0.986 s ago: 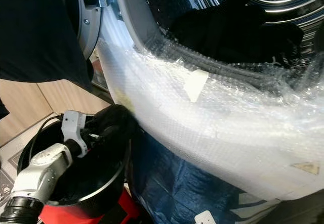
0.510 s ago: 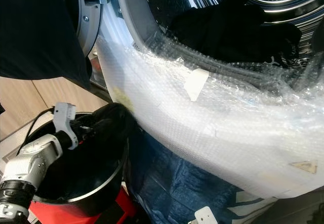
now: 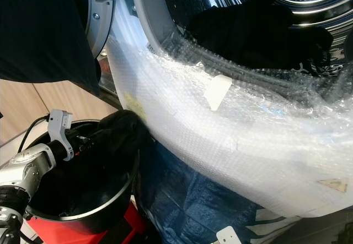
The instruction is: Clothes washing
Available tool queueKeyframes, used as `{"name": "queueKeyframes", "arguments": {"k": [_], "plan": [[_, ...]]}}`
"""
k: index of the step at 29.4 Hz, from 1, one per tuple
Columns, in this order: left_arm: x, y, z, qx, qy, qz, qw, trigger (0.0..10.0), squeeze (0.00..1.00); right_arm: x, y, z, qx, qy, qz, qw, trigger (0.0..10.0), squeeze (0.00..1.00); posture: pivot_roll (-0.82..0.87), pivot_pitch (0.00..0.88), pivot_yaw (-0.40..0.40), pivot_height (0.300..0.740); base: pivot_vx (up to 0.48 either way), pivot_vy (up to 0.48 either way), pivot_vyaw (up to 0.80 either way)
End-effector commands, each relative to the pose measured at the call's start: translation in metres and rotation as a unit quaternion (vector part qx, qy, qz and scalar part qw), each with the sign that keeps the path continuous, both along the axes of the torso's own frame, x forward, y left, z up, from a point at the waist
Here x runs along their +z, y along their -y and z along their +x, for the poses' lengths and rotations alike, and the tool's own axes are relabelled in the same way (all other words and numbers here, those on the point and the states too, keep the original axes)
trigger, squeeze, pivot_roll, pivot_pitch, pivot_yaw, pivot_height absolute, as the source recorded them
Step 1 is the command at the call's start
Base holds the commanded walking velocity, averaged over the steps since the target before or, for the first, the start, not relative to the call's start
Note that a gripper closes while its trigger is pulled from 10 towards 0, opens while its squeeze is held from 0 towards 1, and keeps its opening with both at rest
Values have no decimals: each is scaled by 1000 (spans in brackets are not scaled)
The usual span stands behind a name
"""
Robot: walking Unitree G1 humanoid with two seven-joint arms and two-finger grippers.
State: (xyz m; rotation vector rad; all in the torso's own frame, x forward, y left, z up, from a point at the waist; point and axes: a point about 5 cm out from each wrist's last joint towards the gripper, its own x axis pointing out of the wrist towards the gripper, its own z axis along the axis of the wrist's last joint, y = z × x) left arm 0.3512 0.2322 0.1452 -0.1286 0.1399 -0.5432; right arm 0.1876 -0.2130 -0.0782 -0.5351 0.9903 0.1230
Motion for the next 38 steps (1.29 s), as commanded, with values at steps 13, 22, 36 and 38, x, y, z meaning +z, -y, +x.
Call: {"name": "queueKeyframes", "arguments": {"k": [13, 22, 36, 38], "plan": [[26, 6, 7, 3, 56, 97, 994, 10000, 0, -15, 18, -45, 26, -46, -22, 998, 10000, 0, 51, 257, -174, 740, 0, 0, 0], [48, 18, 15, 9, 84, 95, 992, 10000, 0, -18, 18, -57, 25, -51, -20, 998, 10000, 0, 31, 332, -169, 740, 0, 0, 0], [36, 27, 25, 1, 13, 81, 997, 10000, 0, -16, 20, -55, 29, -39, -22, 999, 10000, 0, 14, 303, -166, 740, 0, 0, 0], [35, 29, 25, -3, 13, 79, 997, 10000, 0, -16, 20, -55, 29, -39, -23, 999, 10000, 0, 14, 298, -166, 740, 0, 0, 0]]}}
